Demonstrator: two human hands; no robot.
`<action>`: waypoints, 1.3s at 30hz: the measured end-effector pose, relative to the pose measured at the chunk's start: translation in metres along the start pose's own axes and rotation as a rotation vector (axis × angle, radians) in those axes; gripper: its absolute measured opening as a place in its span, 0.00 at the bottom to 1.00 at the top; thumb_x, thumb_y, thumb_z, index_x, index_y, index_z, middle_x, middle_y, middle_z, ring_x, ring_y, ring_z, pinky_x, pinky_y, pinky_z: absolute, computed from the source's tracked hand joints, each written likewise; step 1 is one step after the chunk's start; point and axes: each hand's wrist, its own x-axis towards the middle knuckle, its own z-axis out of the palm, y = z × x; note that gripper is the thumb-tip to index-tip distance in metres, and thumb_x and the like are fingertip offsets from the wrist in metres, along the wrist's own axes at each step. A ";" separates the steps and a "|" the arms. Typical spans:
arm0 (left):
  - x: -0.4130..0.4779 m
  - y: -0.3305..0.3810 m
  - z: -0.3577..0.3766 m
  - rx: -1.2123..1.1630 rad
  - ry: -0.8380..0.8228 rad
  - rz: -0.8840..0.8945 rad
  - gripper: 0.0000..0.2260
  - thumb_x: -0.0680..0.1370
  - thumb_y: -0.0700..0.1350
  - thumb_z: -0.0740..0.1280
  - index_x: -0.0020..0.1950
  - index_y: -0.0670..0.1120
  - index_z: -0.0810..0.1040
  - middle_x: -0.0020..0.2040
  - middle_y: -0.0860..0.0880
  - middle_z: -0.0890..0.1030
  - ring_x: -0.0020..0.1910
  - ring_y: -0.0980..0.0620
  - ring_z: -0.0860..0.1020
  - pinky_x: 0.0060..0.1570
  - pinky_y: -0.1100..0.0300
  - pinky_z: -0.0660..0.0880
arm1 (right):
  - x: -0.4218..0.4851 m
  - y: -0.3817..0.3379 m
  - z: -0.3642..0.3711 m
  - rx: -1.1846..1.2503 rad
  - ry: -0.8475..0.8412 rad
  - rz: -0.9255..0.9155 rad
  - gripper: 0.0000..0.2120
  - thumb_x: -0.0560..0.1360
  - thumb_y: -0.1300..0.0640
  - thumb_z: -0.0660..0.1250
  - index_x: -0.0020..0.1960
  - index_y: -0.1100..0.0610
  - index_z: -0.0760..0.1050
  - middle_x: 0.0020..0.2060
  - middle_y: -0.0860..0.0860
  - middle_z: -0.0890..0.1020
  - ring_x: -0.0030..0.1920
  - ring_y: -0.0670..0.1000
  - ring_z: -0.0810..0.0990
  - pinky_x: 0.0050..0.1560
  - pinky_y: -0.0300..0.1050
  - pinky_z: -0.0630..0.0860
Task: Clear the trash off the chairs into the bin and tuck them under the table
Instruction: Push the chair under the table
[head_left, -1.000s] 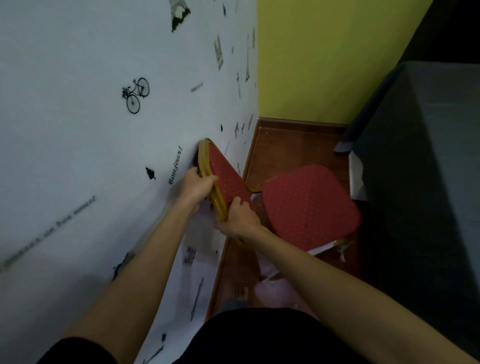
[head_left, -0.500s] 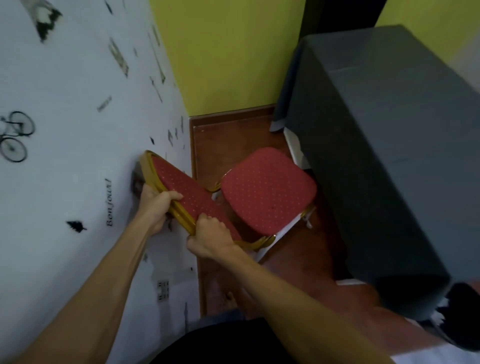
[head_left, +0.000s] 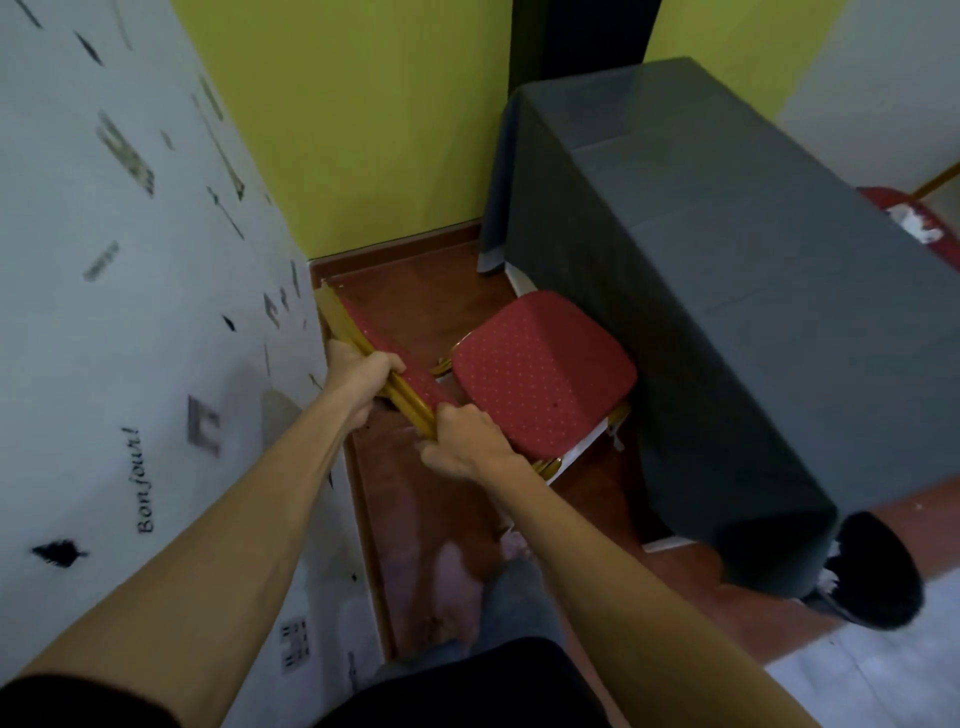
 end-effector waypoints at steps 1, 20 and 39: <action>0.003 0.005 0.009 0.001 -0.022 -0.007 0.25 0.64 0.35 0.73 0.61 0.40 0.75 0.51 0.41 0.84 0.46 0.40 0.84 0.38 0.40 0.83 | 0.004 0.006 -0.005 0.005 0.010 0.014 0.22 0.76 0.47 0.66 0.63 0.62 0.75 0.62 0.64 0.79 0.61 0.69 0.78 0.59 0.57 0.76; 0.095 0.075 0.145 0.088 -0.112 -0.039 0.29 0.63 0.38 0.74 0.59 0.50 0.67 0.52 0.40 0.82 0.45 0.40 0.84 0.42 0.38 0.82 | 0.087 0.084 -0.089 0.070 0.144 0.099 0.41 0.76 0.47 0.64 0.83 0.43 0.46 0.53 0.58 0.83 0.53 0.62 0.82 0.63 0.60 0.75; 0.145 0.157 0.245 0.186 -0.236 -0.035 0.27 0.75 0.34 0.71 0.67 0.46 0.60 0.53 0.43 0.77 0.42 0.47 0.80 0.45 0.45 0.81 | 0.166 0.139 -0.178 0.214 0.123 0.220 0.42 0.74 0.51 0.68 0.82 0.38 0.51 0.62 0.54 0.80 0.60 0.59 0.80 0.55 0.51 0.75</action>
